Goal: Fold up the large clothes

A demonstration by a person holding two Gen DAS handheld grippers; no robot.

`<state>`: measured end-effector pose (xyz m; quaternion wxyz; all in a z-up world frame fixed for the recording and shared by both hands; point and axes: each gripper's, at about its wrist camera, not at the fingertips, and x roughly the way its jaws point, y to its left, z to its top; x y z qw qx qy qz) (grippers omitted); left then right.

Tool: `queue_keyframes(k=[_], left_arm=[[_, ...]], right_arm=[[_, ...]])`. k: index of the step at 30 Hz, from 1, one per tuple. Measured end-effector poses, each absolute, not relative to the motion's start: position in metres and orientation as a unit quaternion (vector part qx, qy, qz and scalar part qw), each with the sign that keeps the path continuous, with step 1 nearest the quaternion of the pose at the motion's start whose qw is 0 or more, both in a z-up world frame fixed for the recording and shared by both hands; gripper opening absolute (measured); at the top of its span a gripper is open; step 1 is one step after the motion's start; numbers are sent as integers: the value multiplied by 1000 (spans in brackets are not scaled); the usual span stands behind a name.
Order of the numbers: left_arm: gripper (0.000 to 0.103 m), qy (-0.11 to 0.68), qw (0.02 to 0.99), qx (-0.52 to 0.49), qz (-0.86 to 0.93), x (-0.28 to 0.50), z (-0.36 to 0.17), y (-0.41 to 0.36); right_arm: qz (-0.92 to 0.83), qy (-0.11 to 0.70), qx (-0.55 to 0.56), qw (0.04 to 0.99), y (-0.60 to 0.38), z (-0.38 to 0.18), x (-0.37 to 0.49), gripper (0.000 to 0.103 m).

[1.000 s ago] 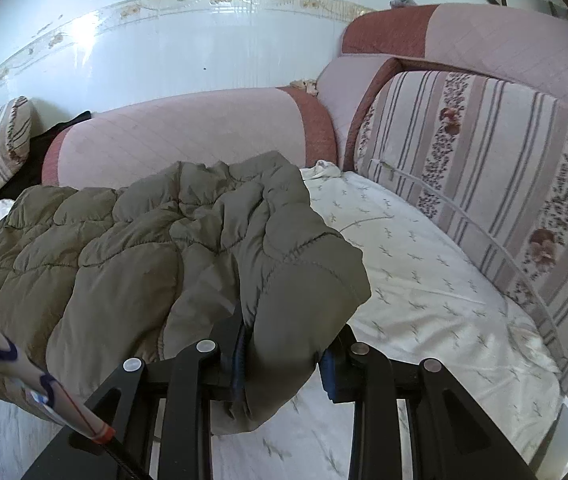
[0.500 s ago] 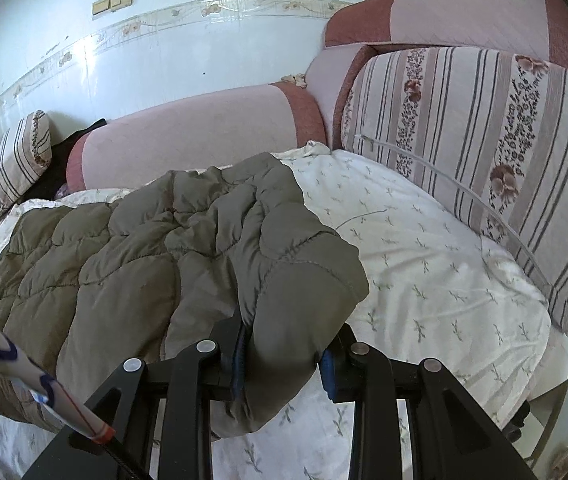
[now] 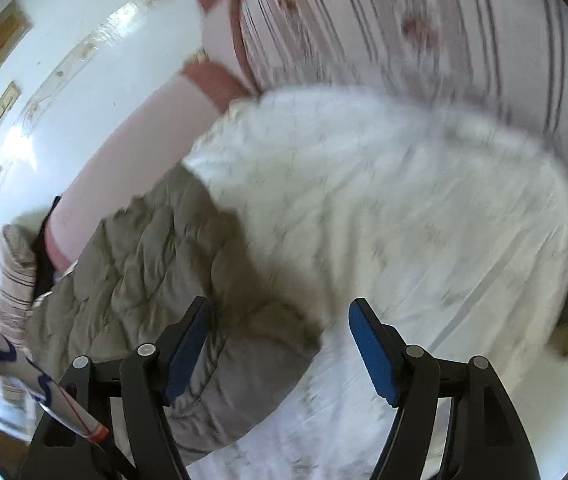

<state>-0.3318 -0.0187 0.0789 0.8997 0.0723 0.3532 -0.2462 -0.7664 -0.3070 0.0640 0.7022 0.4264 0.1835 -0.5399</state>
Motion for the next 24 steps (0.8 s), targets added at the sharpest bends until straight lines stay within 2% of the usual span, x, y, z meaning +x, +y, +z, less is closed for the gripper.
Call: queue_keyframes(k=[4,6,10,17,24], left_arm=[[91,281,932,91,-212,-349,96,-20],[91,225,948,87,-208,-362,111,-17],[91,167,948,83,-258,-394,124,-28],[91,174,907,132,-359,-429,111,-82],[91,274,870,169,-373,-409,76,-117]], right_arm=[[-584,126,343,725,-289,99,-773,74],[-570,126,288,759,-281,112,-759,72],[-490,156,222,829,-262,122,-709,60],[-425,227,169,860,-239,110,-631,60],[-412,293,195,840,-252,80,-603,60]])
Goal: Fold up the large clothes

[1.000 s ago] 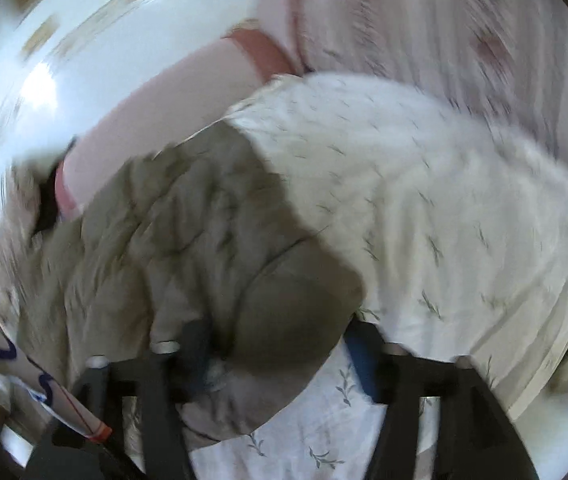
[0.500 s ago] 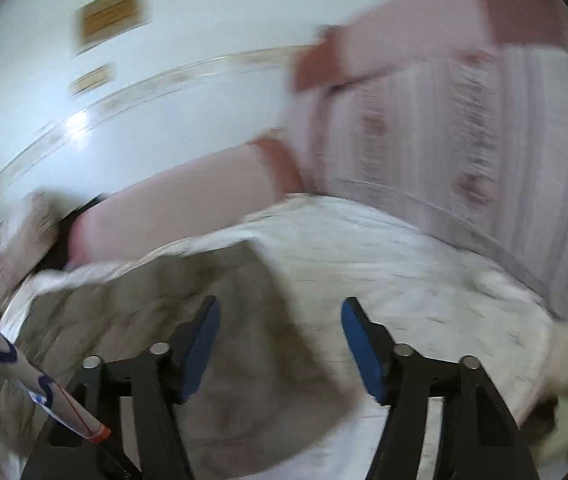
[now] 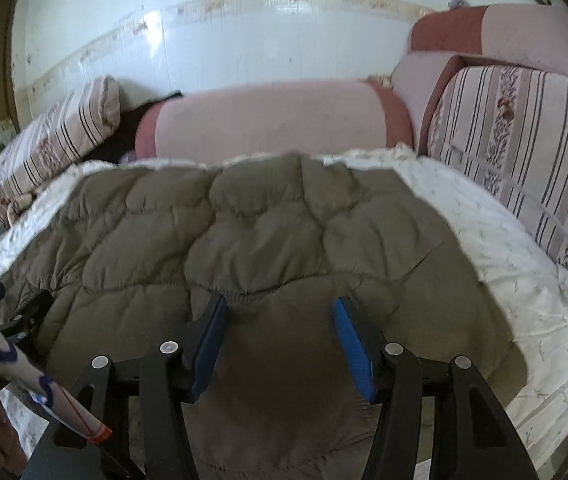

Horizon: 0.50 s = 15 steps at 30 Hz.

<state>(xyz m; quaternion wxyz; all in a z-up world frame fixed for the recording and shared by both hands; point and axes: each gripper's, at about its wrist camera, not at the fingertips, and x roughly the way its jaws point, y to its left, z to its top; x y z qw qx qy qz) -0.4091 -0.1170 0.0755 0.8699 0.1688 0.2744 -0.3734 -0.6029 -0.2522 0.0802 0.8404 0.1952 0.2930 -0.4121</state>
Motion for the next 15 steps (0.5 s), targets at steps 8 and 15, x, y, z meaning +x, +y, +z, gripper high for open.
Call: queue_keyframes(k=[8,15], left_arm=[[94,302,862,169,-369,-409,61,-121],[94,279,875,154,-364,-410,76,-110]], right_arm=[[-406,351,186,823,-252,56,-586,61],[-435,265,230,829,-265,86,-637,59]])
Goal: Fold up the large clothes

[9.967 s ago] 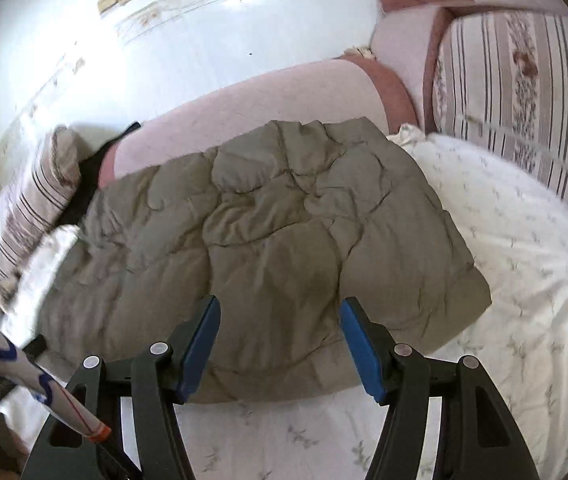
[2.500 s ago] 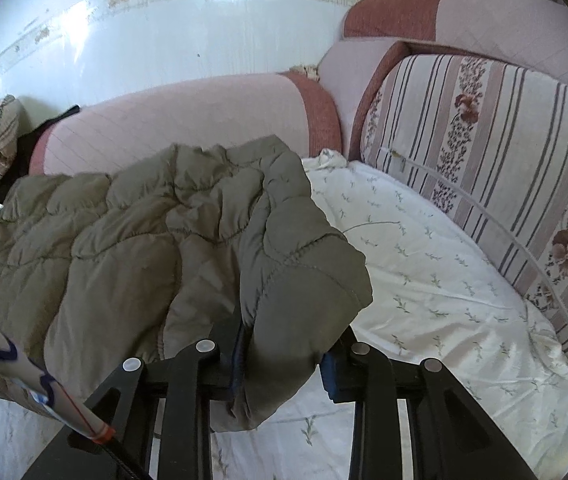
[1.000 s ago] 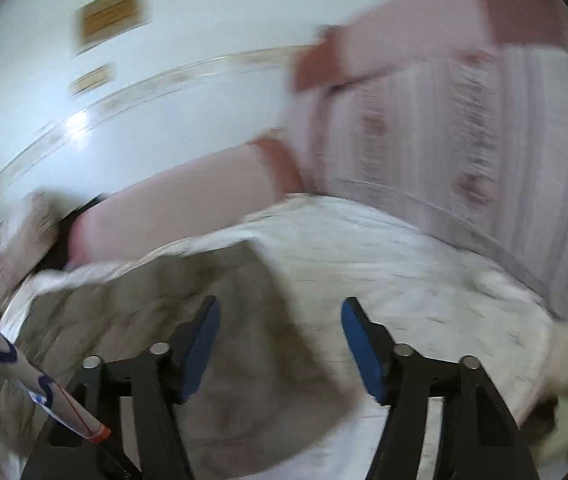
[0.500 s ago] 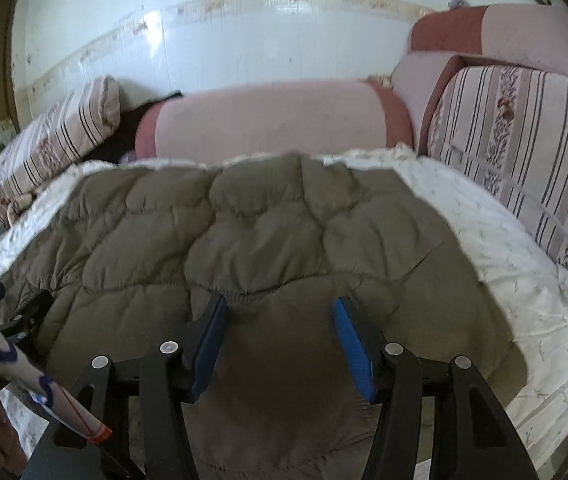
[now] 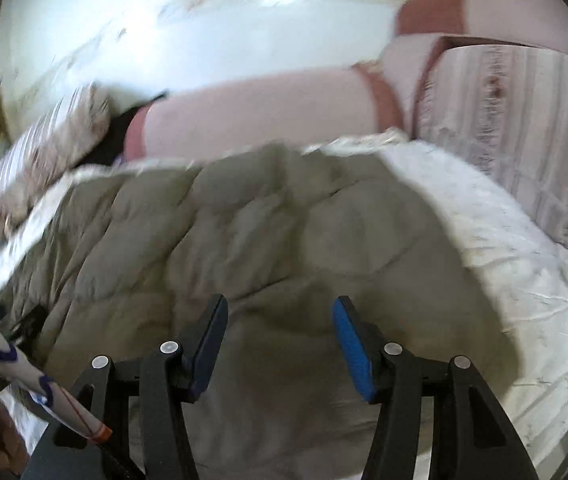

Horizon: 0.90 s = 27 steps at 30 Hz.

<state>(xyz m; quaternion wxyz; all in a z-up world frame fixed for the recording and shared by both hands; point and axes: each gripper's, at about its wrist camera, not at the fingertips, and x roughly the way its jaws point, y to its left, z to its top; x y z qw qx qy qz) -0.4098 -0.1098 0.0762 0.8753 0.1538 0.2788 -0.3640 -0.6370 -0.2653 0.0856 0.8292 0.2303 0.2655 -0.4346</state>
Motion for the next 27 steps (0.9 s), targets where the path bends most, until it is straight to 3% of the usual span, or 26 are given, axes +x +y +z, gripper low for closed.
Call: queue_keyframes(k=[3,6,12,20,27], left_arm=[[94,254,895,128,-344,-405,90,-96],[94,270,901,112,-320,-391,89,-91],[94,347,879,117,-305,-364,66,-98],[94,295,891,95,-331,-390,83,-88],[94,248,877,144,-385,-431,85,-106]], right_arm=[[-486,248,257,797,-283,90,-667,59],[-501,250,310,769,-303,79,-691,45],[-478,269,387,742,-317,53,-701,45],[-478,228,251,810,-272,97,-673,46],[-404,260,180,858,-232,98,-621,47]])
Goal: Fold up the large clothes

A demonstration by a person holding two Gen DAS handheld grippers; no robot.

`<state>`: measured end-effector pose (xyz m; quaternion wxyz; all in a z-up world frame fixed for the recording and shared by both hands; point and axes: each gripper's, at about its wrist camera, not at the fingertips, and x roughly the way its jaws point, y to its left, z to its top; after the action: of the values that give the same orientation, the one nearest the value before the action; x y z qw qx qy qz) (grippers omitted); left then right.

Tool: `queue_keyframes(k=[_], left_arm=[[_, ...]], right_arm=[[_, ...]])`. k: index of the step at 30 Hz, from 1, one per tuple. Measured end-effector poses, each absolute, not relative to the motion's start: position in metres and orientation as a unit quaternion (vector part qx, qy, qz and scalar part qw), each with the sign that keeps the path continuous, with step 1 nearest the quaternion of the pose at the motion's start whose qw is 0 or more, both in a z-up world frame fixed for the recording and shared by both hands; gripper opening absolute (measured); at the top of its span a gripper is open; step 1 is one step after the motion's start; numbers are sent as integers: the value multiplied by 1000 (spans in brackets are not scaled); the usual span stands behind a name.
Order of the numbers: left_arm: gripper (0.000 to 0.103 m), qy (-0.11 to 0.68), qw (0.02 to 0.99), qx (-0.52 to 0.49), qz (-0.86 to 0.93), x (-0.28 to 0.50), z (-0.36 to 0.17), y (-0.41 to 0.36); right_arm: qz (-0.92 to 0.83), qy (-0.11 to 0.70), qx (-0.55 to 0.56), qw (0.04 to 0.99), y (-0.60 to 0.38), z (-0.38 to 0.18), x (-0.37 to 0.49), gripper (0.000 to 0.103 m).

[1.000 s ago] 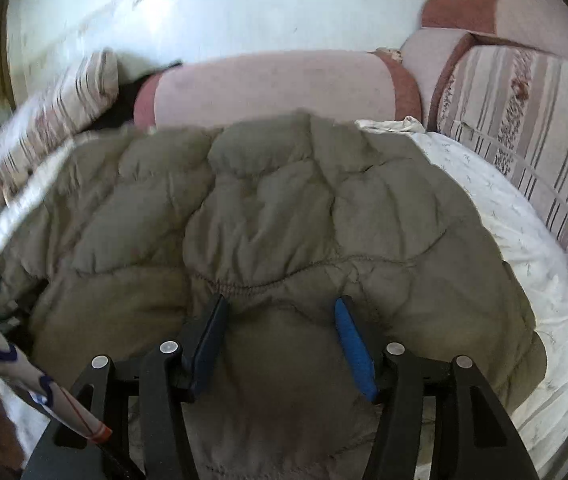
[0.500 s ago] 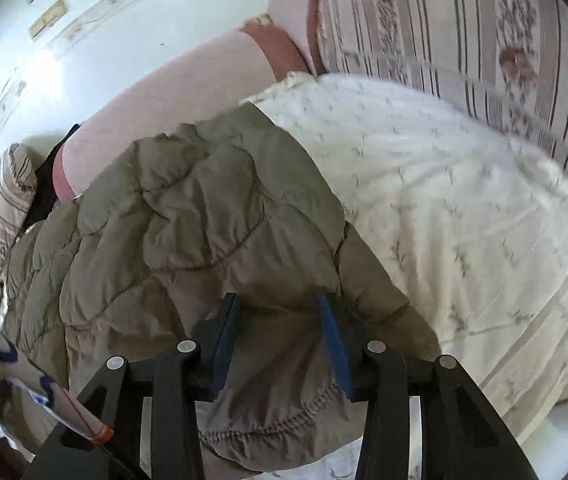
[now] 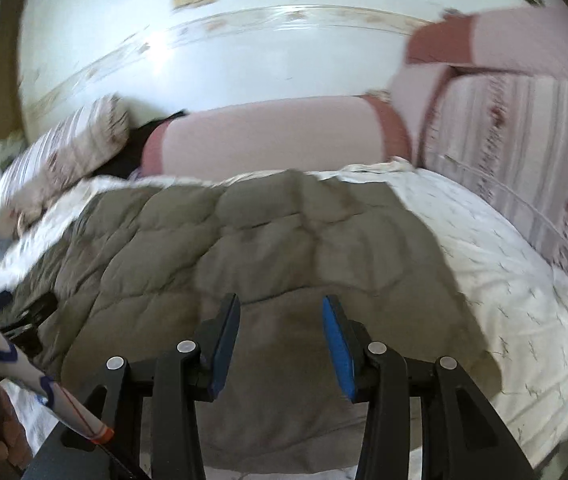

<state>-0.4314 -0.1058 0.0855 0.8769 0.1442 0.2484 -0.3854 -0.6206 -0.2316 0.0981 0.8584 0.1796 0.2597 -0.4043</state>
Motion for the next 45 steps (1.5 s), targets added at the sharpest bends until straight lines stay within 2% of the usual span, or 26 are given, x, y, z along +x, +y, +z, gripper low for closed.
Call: queue_keyframes(k=[4,6,13,17,20,24,30,45], left_arm=[[94,246,866,181,-395,-441,76,-119],[94,248,865,194,-392,-443,72,-123],[94,253,863,194,-392,-441,69,-125],[94,253,863,193,-392,-441,70,-125],[94,254,863,193,-393,-440,70,-124],[94,253,863,193,-393,-441,70,-124],[94,253,863,194,-393,-441,69,-124],[94,252,863,195,-393,-441,69,-124]], right_arm=[[-389,309,170,851,-225,81,-601,57],[-393,330,164,843,-226,70,-596,58],[-397,329,178,838,-232,65,-601,68],[-396,316,190,841,-234,71,-607,68],[-423,275,202,839,-240,85,-624,68],[-497,251,224,800,-256,91,-652,68],[-520,280,311,744,-286,67,-675,68],[-530,271,285,751,-277,74,-672,70]])
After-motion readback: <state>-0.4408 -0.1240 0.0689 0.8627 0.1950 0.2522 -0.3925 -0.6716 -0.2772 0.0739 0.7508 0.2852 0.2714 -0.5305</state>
